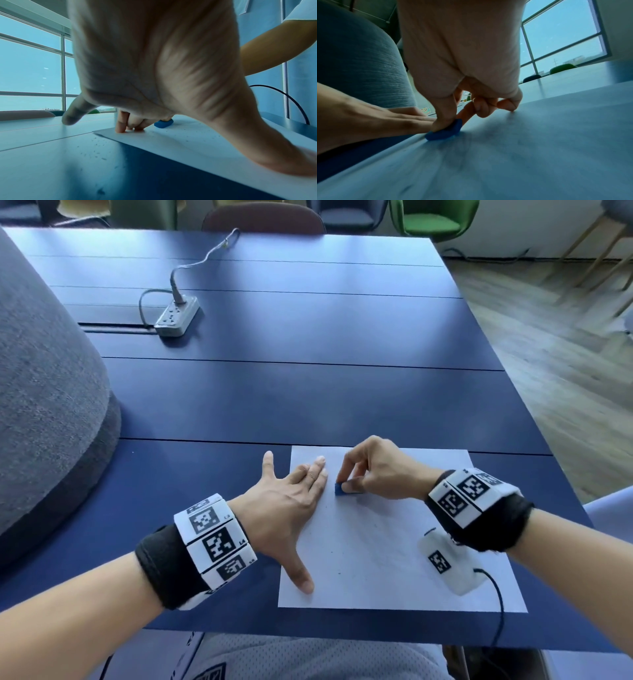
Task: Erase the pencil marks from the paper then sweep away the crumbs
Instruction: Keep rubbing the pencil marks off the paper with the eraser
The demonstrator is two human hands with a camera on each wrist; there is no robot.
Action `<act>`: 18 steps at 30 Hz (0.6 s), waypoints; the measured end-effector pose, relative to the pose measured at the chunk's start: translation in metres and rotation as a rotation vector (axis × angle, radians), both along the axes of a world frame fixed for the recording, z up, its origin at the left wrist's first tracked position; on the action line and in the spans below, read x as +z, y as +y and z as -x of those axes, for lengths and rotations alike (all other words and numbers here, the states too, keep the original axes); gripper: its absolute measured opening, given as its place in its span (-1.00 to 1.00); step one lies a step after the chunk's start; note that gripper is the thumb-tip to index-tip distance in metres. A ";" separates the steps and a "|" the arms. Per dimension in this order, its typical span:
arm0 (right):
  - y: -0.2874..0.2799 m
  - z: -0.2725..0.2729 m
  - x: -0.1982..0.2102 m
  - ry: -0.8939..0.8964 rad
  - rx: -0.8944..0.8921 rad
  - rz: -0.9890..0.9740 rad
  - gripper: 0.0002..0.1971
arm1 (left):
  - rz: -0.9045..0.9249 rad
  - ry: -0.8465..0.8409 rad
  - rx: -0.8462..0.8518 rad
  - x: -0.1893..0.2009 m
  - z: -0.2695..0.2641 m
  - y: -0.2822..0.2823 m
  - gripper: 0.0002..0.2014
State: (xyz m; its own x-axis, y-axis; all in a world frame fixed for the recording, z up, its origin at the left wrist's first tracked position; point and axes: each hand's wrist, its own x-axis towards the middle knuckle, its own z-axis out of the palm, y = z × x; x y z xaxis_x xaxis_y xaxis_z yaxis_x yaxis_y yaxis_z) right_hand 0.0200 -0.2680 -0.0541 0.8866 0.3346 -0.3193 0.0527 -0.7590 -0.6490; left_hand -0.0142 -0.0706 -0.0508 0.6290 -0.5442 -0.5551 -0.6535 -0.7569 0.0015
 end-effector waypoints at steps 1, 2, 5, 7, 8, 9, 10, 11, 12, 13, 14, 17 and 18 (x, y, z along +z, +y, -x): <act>-0.001 -0.005 -0.001 -0.035 -0.030 0.008 -0.93 | -0.009 -0.010 -0.010 0.000 0.000 -0.001 0.60; -0.001 -0.010 -0.002 -0.068 -0.065 0.008 -0.93 | -0.018 -0.020 -0.016 0.000 0.000 -0.001 0.61; 0.000 -0.010 -0.004 -0.090 -0.107 -0.010 -0.94 | -0.032 -0.031 -0.019 0.000 0.000 -0.002 0.60; -0.001 0.001 0.000 -0.023 0.002 0.012 -0.92 | -0.028 -0.024 -0.009 0.000 0.001 -0.002 0.60; -0.001 0.007 0.002 0.032 0.069 0.029 -0.91 | -0.026 -0.020 -0.005 0.000 0.001 -0.002 0.59; -0.001 0.010 0.004 0.063 0.117 0.045 -0.91 | -0.028 -0.019 -0.001 0.001 0.001 -0.002 0.59; 0.000 0.010 0.004 0.048 0.124 0.058 -0.91 | -0.033 -0.018 -0.002 0.001 0.001 -0.002 0.59; 0.000 0.009 0.003 0.003 0.090 0.057 -0.92 | -0.042 -0.019 -0.005 0.002 0.001 -0.003 0.59; 0.000 0.007 0.002 -0.042 0.035 0.042 -0.92 | -0.050 -0.020 -0.007 0.002 0.000 -0.003 0.59; 0.000 0.006 0.000 -0.072 -0.012 0.022 -0.93 | -0.054 -0.021 -0.009 0.002 0.000 -0.003 0.59; -0.001 0.008 -0.001 -0.080 -0.027 0.014 -0.93 | -0.052 -0.021 -0.008 0.002 0.000 -0.004 0.59; -0.004 0.020 0.003 0.016 0.124 0.057 -0.92 | -0.045 -0.016 0.001 0.002 0.001 -0.004 0.60; -0.004 0.023 0.005 0.069 0.178 0.072 -0.91 | -0.047 -0.015 0.001 0.002 0.002 -0.004 0.60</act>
State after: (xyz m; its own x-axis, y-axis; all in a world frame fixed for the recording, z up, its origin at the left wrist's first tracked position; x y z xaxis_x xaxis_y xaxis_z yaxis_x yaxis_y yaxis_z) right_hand -0.0026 -0.2721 -0.0491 0.7906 0.4581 -0.4064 0.1470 -0.7862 -0.6002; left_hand -0.0158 -0.0744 -0.0489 0.6382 -0.5169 -0.5705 -0.6524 -0.7565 -0.0444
